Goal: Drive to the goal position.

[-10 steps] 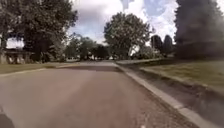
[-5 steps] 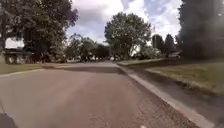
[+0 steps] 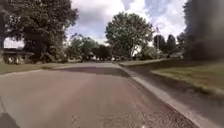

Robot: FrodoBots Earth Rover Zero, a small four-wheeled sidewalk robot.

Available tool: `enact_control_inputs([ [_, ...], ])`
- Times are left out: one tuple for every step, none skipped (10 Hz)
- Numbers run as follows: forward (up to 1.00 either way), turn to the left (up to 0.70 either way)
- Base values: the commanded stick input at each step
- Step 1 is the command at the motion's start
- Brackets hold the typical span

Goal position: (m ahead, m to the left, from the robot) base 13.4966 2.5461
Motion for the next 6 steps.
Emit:
enact_control_inputs([
  [1.0,0.0],
  [1.0,0.0],
  [1.0,0.0],
  [1.0,0.0],
  [1.0,0.0],
  [1.0,0.0],
])
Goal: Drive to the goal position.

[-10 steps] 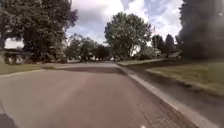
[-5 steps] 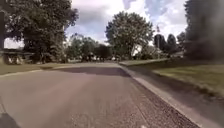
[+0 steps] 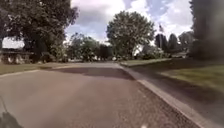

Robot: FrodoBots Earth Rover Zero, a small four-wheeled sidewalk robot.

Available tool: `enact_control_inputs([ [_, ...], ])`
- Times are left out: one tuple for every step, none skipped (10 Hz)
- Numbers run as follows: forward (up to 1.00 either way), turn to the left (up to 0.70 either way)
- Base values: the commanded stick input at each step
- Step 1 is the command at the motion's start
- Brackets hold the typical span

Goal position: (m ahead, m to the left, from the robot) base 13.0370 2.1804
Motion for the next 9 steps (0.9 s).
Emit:
enact_control_inputs([
  [1.0,0.0],
  [1.0,0.0],
  [1.0,0.0],
  [1.0,0.0],
  [1.0,0.0],
  [1.0,0.0],
  [1.0,0.0],
  [1.0,0.0],
  [1.0,0.0],
])
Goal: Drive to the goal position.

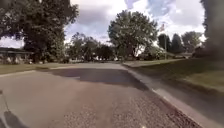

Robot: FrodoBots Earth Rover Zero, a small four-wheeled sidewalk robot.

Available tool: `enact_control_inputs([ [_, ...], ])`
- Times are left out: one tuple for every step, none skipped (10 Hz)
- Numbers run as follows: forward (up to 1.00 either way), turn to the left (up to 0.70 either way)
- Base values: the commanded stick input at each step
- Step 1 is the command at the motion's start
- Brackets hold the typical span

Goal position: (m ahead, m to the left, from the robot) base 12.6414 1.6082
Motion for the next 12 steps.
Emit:
enact_control_inputs([
  [1.0,0.0],
  [1.0,0.0],
  [1.0,0.0],
  [1.0,0.0],
  [1.0,0.0],
  [1.0,0.0],
  [1.0,0.0],
  [1.0,0.0],
  [1.0,0.0],
  [1.0,0.0],
  [1.0,0.0],
  [1.0,0.0],
])
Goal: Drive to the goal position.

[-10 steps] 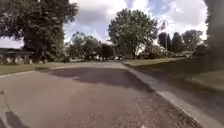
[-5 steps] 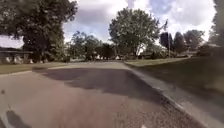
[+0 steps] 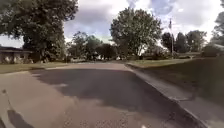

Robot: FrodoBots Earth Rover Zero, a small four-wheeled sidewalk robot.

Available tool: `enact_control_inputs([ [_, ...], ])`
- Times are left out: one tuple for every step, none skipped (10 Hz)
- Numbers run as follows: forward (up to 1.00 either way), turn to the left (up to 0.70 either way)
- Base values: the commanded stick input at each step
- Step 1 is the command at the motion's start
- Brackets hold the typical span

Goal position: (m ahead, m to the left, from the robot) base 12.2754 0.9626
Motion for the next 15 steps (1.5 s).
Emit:
enact_control_inputs([
  [1.0,0.0],
  [1.0,0.0],
  [1.0,0.0],
  [1.0,0.0],
  [1.0,0.0],
  [1.0,0.0],
  [1.0,0.0],
  [1.0,0.0],
  [1.0,0.0],
  [1.0,0.0],
  [1.0,0.0],
  [1.0,-0.18],
  [1.0,-0.33],
  [1.0,-0.1],
  [1.0,0.0],
])
